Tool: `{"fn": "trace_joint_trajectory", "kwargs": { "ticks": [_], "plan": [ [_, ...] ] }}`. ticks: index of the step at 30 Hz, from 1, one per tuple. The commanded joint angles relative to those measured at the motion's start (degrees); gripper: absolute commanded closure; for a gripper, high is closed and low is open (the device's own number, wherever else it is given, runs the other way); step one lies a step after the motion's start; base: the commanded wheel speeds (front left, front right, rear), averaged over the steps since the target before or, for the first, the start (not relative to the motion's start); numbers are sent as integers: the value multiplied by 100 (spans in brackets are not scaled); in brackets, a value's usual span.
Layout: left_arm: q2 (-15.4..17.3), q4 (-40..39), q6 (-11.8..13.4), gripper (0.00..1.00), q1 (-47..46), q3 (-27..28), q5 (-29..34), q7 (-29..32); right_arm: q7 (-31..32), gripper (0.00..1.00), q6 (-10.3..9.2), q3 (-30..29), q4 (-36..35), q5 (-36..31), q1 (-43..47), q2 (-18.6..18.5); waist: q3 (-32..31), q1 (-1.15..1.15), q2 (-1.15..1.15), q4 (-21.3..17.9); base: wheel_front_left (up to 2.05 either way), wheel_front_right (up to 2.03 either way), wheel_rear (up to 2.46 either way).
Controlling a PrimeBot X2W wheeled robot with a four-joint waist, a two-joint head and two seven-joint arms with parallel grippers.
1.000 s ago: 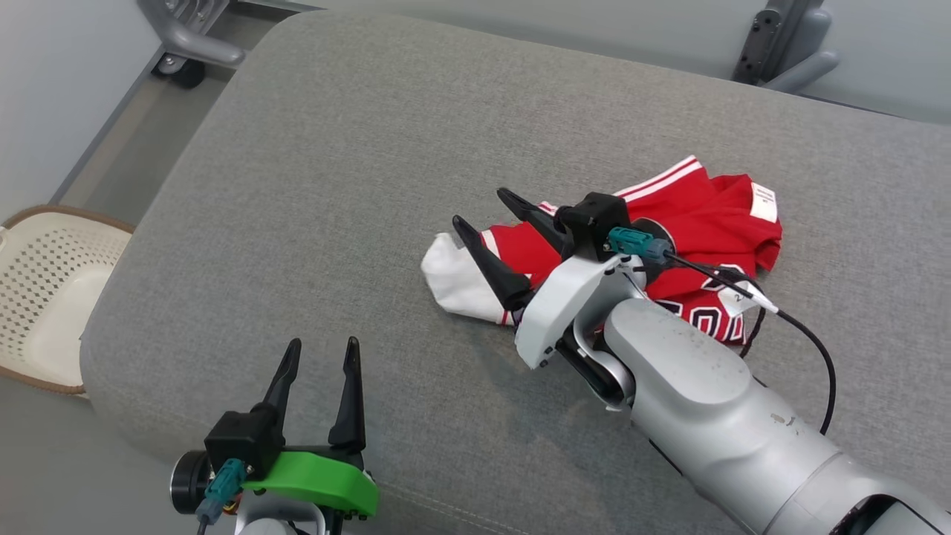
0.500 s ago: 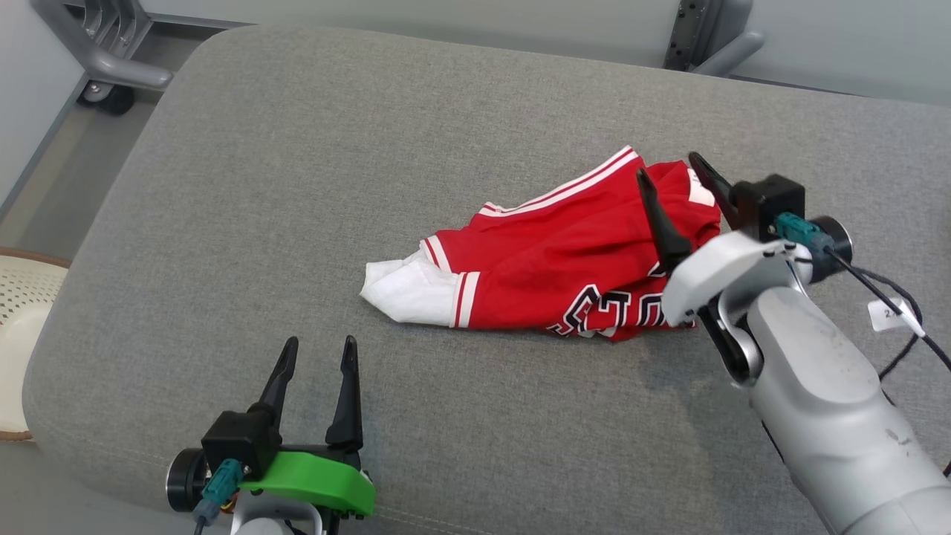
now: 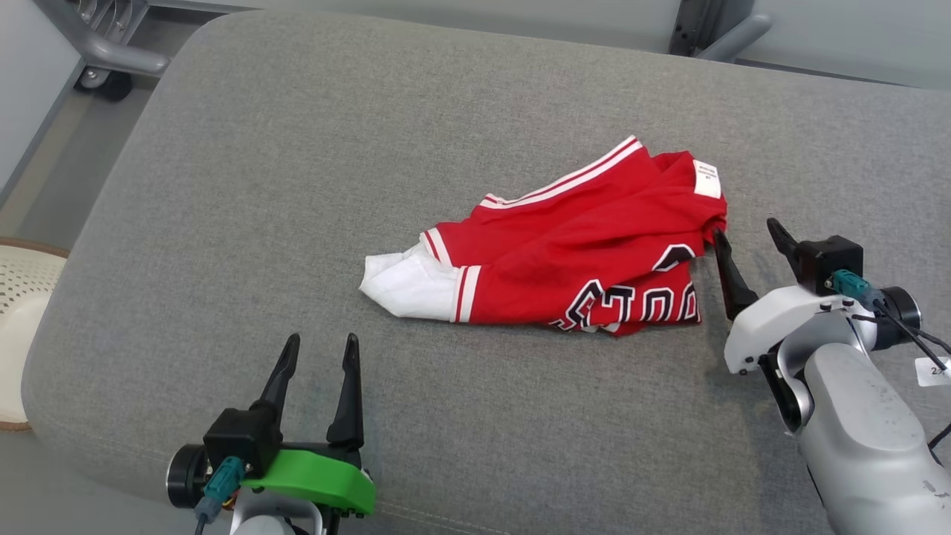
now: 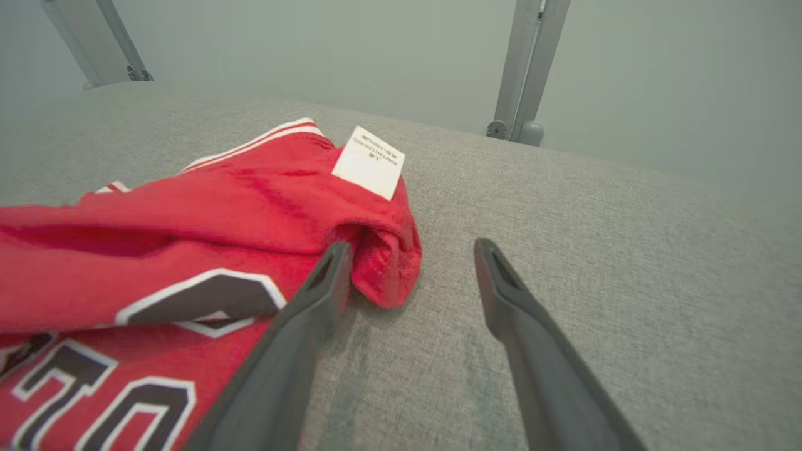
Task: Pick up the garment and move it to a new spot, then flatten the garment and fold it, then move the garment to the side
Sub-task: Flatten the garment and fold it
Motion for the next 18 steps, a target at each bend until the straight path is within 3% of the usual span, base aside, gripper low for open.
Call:
{"fn": "trace_joint_trajectory", "kwargs": {
  "ticks": [1,12,13,15,16,18],
  "plan": [
    [9,4,-2,0,-92,0,33,-4,34,0,-3,-61,88,-83,-61,-15,51,0,8,56,0,0,0],
    [8,8,1,0,-188,-15,46,-4,182,0,-3,-199,1213,-354,-871,-14,327,0,8,384,0,0,0],
    [8,7,2,0,-192,-19,36,-4,173,52,-3,-200,1305,-369,-942,-37,338,0,8,405,0,0,0],
    [8,6,10,0,-207,-15,31,-4,140,88,-3,-183,1471,-381,-1065,-50,346,0,8,429,0,0,0],
    [8,4,19,0,-208,-6,30,-4,122,100,-3,-171,1537,-371,-1127,-57,347,0,8,431,0,0,0],
    [8,-6,38,0,-186,31,31,-4,81,100,-3,-157,1604,-376,-1252,-100,341,0,8,403,0,0,0]
  ]
}}
